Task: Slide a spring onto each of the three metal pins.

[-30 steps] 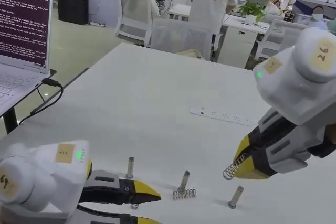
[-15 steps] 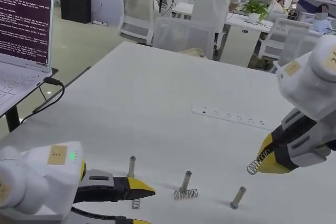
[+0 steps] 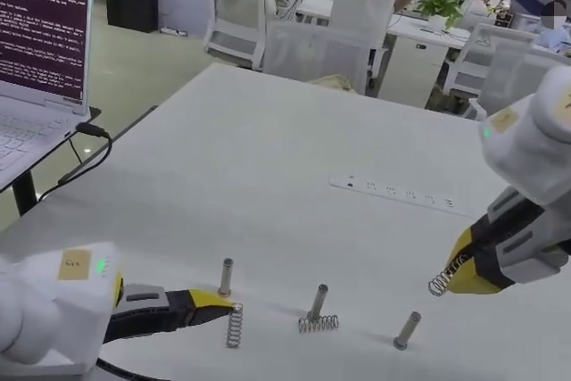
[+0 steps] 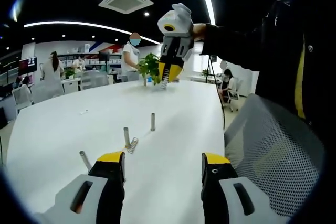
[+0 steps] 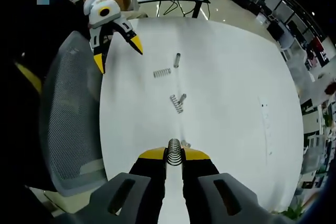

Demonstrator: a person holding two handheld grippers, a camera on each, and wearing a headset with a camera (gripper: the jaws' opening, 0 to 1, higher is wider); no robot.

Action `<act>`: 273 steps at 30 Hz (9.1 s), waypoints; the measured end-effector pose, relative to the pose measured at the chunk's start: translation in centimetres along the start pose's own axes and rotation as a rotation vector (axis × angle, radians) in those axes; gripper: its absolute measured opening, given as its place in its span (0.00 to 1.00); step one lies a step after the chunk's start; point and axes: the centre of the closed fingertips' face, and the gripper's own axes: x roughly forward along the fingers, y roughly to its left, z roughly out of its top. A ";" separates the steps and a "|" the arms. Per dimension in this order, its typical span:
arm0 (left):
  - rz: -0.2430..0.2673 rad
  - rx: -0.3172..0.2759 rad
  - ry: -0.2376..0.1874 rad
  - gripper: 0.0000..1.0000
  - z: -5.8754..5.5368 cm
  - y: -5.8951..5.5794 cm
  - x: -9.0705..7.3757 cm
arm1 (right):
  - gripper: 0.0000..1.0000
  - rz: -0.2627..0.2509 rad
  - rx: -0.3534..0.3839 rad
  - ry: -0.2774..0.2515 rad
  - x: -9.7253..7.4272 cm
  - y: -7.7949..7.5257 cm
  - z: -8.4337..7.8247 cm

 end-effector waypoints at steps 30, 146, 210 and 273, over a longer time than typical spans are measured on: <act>0.087 -0.062 -0.021 0.82 -0.6 0.5 -1.8 | 0.08 0.029 0.031 0.086 4.6 -2.7 -2.7; 0.080 -0.073 0.008 0.73 -1.1 0.3 -1.2 | 0.34 0.041 -0.018 0.062 12.7 -3.1 -3.1; 0.113 -0.100 0.017 0.67 -2.3 0.9 -2.7 | 0.22 0.129 -0.096 -0.009 18.1 -0.5 3.0; -0.023 0.025 0.058 0.36 -0.8 -0.4 1.7 | 0.08 0.206 -0.326 -0.043 9.5 9.3 8.2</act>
